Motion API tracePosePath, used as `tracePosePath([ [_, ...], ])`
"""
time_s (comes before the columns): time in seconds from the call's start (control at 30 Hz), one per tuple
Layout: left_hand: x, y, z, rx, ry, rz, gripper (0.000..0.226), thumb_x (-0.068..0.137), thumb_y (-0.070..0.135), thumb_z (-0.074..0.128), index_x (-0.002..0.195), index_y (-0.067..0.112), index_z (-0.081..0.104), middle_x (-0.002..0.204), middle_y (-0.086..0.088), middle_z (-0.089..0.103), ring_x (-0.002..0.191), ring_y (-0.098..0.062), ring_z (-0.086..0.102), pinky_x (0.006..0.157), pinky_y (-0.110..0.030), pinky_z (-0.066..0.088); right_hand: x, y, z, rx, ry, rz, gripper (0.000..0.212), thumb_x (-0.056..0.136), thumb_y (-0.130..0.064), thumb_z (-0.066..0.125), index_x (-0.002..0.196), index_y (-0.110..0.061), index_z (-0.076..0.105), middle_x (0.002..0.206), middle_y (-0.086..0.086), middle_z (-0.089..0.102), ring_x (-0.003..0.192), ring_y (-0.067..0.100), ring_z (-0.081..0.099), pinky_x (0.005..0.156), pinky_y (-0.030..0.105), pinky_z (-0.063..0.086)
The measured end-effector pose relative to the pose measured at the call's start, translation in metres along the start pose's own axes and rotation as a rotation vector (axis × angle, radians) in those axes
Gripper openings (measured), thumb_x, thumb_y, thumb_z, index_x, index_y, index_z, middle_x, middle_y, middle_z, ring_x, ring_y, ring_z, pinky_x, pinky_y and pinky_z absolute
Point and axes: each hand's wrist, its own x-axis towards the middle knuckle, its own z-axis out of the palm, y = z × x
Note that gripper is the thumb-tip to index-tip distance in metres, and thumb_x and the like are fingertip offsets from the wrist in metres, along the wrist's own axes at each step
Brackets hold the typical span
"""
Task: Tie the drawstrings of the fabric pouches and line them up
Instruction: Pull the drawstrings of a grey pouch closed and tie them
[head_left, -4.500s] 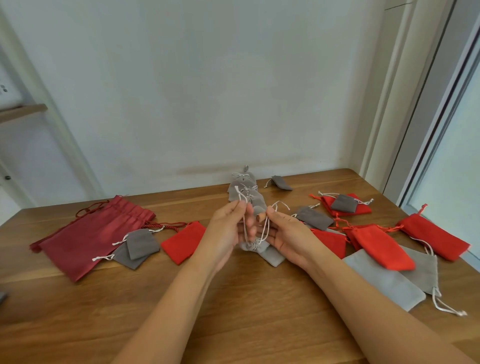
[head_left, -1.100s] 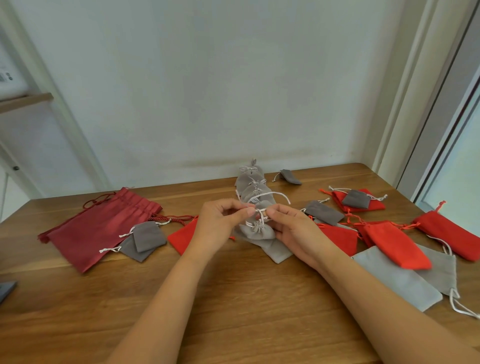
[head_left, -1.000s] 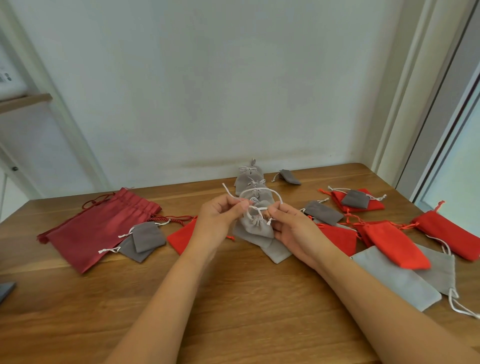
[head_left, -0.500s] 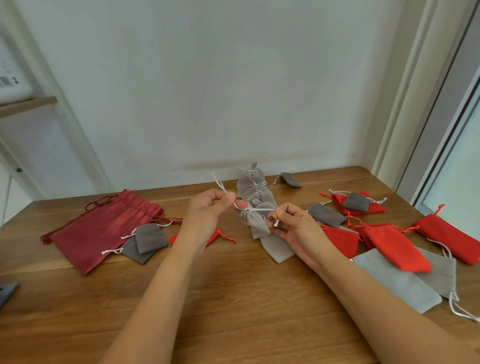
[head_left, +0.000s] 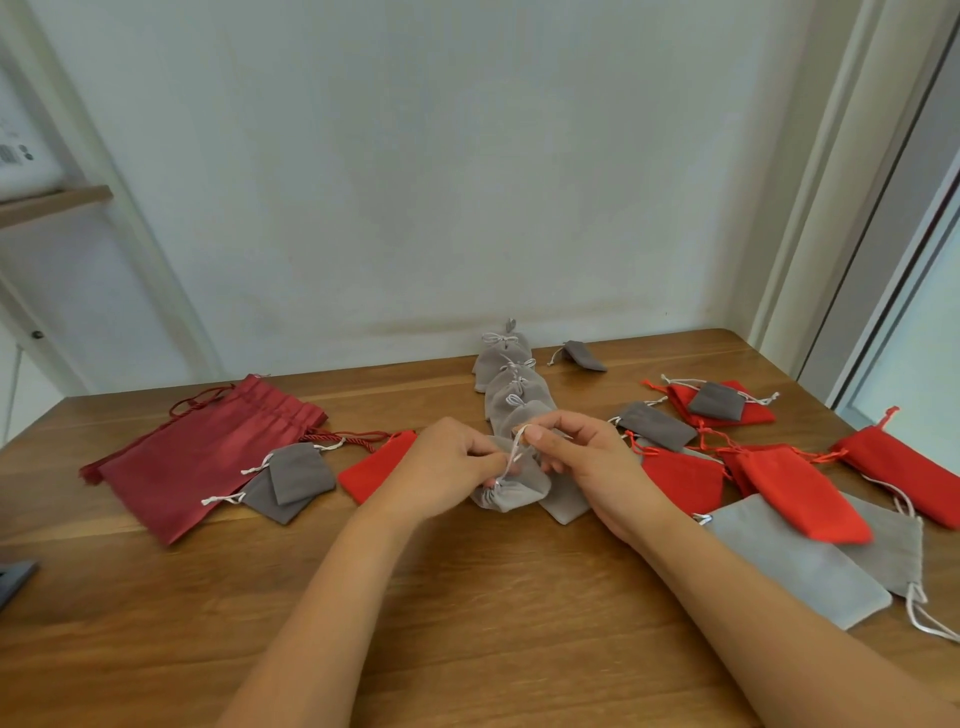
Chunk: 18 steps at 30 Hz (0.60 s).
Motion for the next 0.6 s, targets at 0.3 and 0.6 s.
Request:
tracePosePath([
  [0.3,-0.003,0.006,0.002,-0.136,-0.010,0.054,0.014,0.085,0.020,0.072,0.075,0.011,0.077,0.064,0.005,0.069,0.057,-0.001,0.060,0.054,-0.012,0.044,0.000,-0.002,0.001,0.075,0.012,0.021,0.019,0.091,-0.019,0.059,0.096,-0.002,0.066,0.079,0.007,0.069,0.051,0.010,0.047,0.058,0.022,0.046],
  [0.6,0.004,-0.003,-0.007,-0.235,0.111,-0.023,0.028,0.089,0.025,0.067,0.067,0.009,0.074,0.078,-0.013,0.073,0.068,-0.015,0.062,0.062,-0.017,0.046,0.000,0.003,0.004,-0.075,-0.018,0.091,0.010,0.080,-0.010,0.073,0.090,-0.008,0.074,0.083,0.014,0.071,0.073,0.012,0.063,0.070,0.019,0.052],
])
